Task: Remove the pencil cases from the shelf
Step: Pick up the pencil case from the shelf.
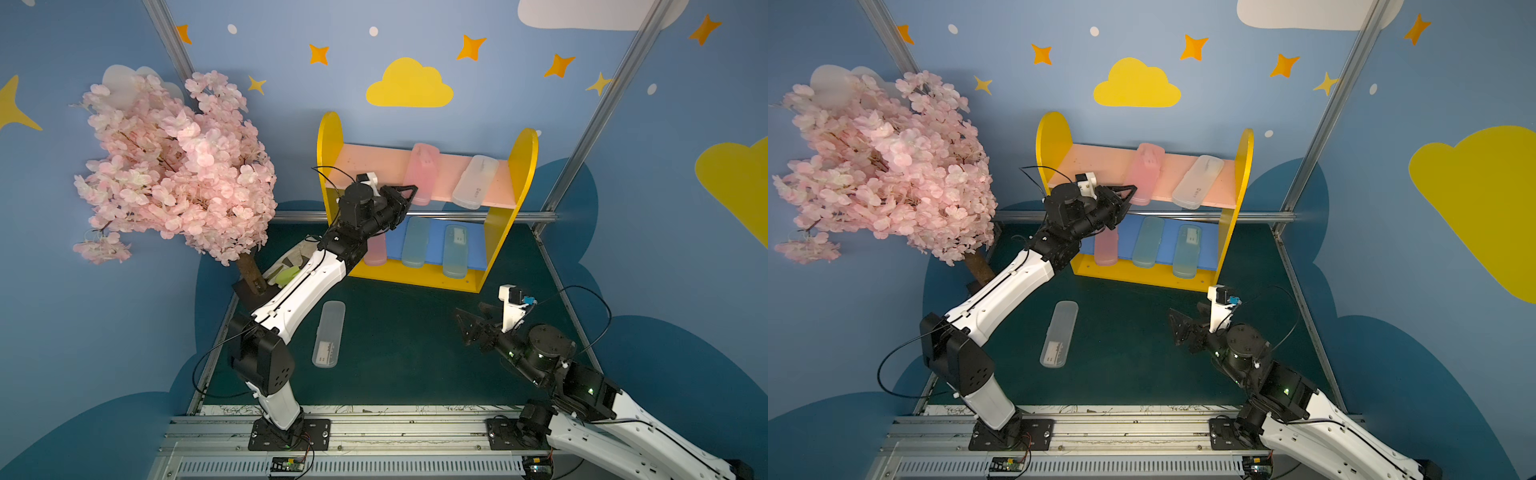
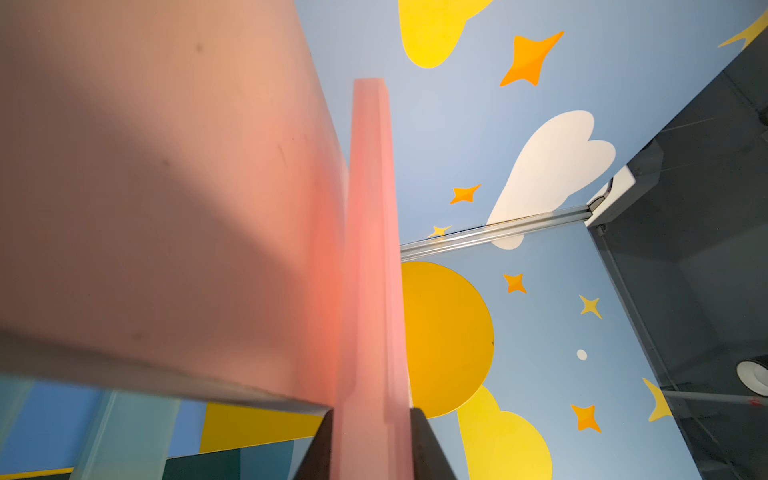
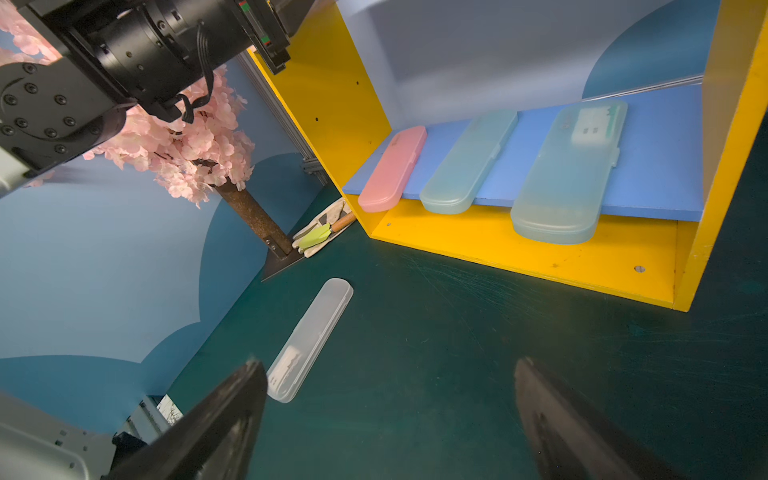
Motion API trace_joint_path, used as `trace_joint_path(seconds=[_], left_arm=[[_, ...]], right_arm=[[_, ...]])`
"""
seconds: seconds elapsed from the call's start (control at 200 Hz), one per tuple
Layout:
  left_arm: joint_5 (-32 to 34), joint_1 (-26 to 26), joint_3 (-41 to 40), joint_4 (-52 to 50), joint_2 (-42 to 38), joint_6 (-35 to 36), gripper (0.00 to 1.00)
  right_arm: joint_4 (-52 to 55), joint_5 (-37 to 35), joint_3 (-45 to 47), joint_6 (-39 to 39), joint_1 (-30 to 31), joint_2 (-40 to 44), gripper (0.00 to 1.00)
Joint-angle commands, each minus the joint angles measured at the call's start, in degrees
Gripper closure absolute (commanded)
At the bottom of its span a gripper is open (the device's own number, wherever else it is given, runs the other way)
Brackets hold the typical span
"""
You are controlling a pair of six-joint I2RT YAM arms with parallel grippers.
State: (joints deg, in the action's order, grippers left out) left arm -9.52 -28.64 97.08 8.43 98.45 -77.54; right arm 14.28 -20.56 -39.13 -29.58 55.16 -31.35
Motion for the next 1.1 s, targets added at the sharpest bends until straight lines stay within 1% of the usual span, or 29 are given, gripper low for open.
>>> trace_joint_path(seconds=[0.0, 0.11, 0.185, 0.215, 0.23, 0.265, 0.405, 0.541, 0.726, 0.886, 0.896, 0.921, 1.091], left_arm=[[-1.22, 0.34, -0.49, 1.38, -1.18, 0.85, 0.84], [-2.74, 0.34, -2.43, 3.78, -2.6, 0.94, 0.89], [-3.37, 0.38, -5.19, 6.21, -4.39, 0.9, 0.93], [-3.4, 0.34, -6.36, 6.97, -5.46, 0.81, 0.93], [-5.04, 0.36, -7.08, 7.33, -6.0, 0.88, 0.93], [-5.65, 0.34, -8.9, 8.32, -7.37, 0.96, 0.94], [-5.97, 0.33, -18.46, 12.18, -15.66, 1.43, 0.95], [-5.69, 0.25, -28.08, 13.45, -24.93, 1.86, 0.97], [-6.03, -0.69, -39.78, 14.14, -36.25, 2.82, 0.97], [-4.21, -2.32, -48.91, 14.66, -45.6, 3.26, 0.97], [-2.79, -2.43, -49.31, 14.68, -46.09, 3.36, 0.97], [-2.24, -2.68, -50.48, 14.72, -47.15, 3.52, 0.97], [-2.45, -3.76, -56.69, 16.77, -52.63, 2.34, 0.97]], right_arm=[[0.3, -0.86, 0.29, 0.09, -0.31, 0.42, 0.03], [0.82, -1.09, 0.2, 0.42, -0.38, 0.7, 0.03], [1.12, -0.52, -0.11, 1.19, -0.4, 0.94, 0.03], [0.9, -0.09, -0.22, 1.64, -0.4, 1.11, 0.03], [0.78, 0.12, -0.3, 1.85, -0.4, 1.2, 0.03], [0.51, 0.81, -0.45, 2.19, -0.41, 1.31, 0.03], [-2.09, 3.62, -1.05, 2.89, -0.49, 1.31, 0.02], [-3.69, 7.56, -3.37, 1.83, -0.66, -1.2, 0.03], [-9.26, 15.61, -7.0, -2.92, -1.15, -6.67, 0.04], [-14.74, 22.39, -10.7, -7.39, -1.99, -12.45, 0.06], [-14.86, 22.84, -10.96, -7.57, -2.05, -12.89, 0.06], [-15.48, 23.78, -11.76, -8.05, -2.22, -13.94, 0.06], [-20.82, 28.71, -14.99, -14.57, -3.73, -20.89, 0.07]])
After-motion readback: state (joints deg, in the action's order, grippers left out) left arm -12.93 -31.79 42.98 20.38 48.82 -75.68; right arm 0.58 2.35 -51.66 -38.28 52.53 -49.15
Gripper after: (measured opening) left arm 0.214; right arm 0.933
